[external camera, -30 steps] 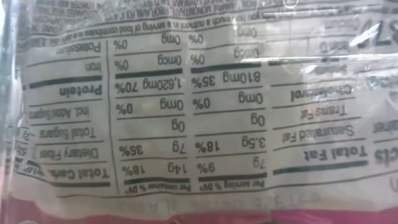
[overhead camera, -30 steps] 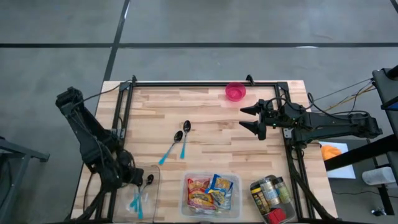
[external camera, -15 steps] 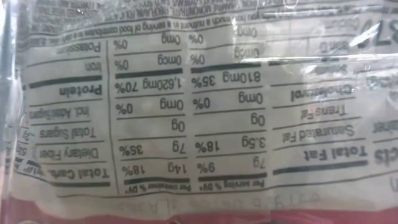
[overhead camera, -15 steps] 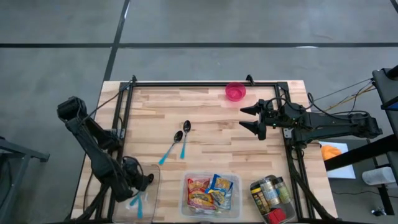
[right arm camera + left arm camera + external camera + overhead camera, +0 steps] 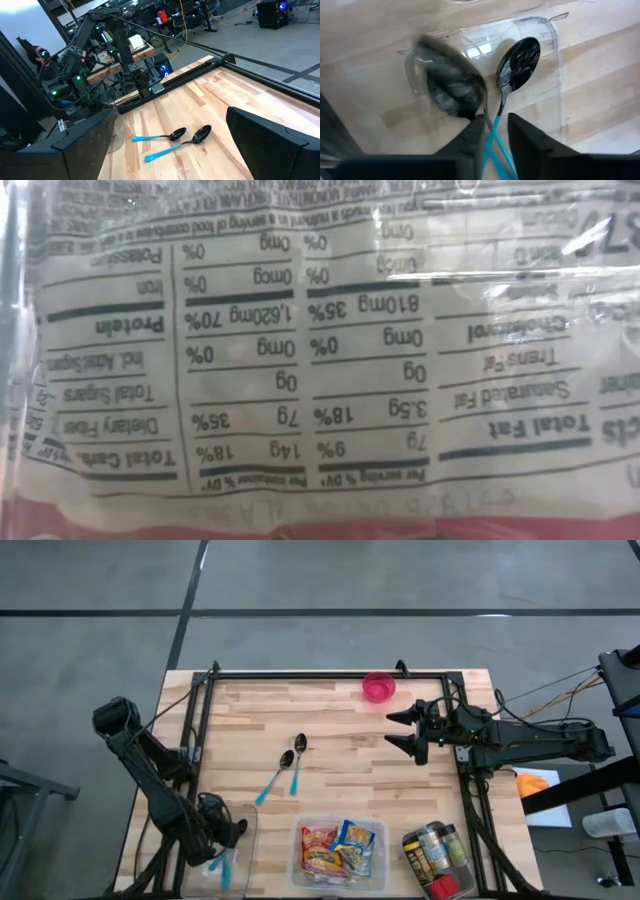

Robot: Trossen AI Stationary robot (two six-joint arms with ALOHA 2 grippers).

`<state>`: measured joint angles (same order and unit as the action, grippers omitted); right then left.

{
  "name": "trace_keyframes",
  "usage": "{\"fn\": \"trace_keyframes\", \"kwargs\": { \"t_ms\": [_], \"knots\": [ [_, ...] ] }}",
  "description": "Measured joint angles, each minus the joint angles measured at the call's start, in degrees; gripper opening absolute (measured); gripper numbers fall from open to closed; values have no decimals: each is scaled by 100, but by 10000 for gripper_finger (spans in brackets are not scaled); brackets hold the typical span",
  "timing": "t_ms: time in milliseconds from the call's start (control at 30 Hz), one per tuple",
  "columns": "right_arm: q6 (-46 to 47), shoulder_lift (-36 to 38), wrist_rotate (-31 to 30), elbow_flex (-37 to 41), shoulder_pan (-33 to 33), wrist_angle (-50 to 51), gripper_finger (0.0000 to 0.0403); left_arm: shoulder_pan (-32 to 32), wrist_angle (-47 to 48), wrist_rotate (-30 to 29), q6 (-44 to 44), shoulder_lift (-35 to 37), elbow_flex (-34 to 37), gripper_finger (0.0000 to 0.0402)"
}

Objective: Pick & Place Food Item
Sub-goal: Put the left blue spoon into the transparent bin

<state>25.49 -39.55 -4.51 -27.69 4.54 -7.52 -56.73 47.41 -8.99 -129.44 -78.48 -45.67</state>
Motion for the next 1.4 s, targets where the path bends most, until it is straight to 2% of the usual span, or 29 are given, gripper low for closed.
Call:
{"fn": "trace_keyframes", "kwargs": {
  "t_ms": [233,467,633,933,1033,1133,1267,1400],
  "knots": [
    [0,2,0,0,0,-1,381,3,-68,-7,18,108,-2,156],
    [-1,1,0,-1,0,0,381,4,-125,-158,49,705,-2,167],
    [0,0,0,0,1,1,381,4,-207,-923,433,1334,-2,168],
    [-2,2,0,-2,0,1,381,153,-399,-2332,1870,2262,-7,168],
    [-1,0,0,-1,2,1,381,567,-394,-2444,2337,2450,-4,168],
    [0,0,0,0,1,1,381,1235,-416,-2197,2855,2589,-4,168],
    [-1,1,0,-1,0,0,381,2363,-809,-1531,3913,2625,-5,168],
    [-1,0,0,-1,2,1,381,3652,-1181,-599,4905,2508,-7,168]
  ]
}}
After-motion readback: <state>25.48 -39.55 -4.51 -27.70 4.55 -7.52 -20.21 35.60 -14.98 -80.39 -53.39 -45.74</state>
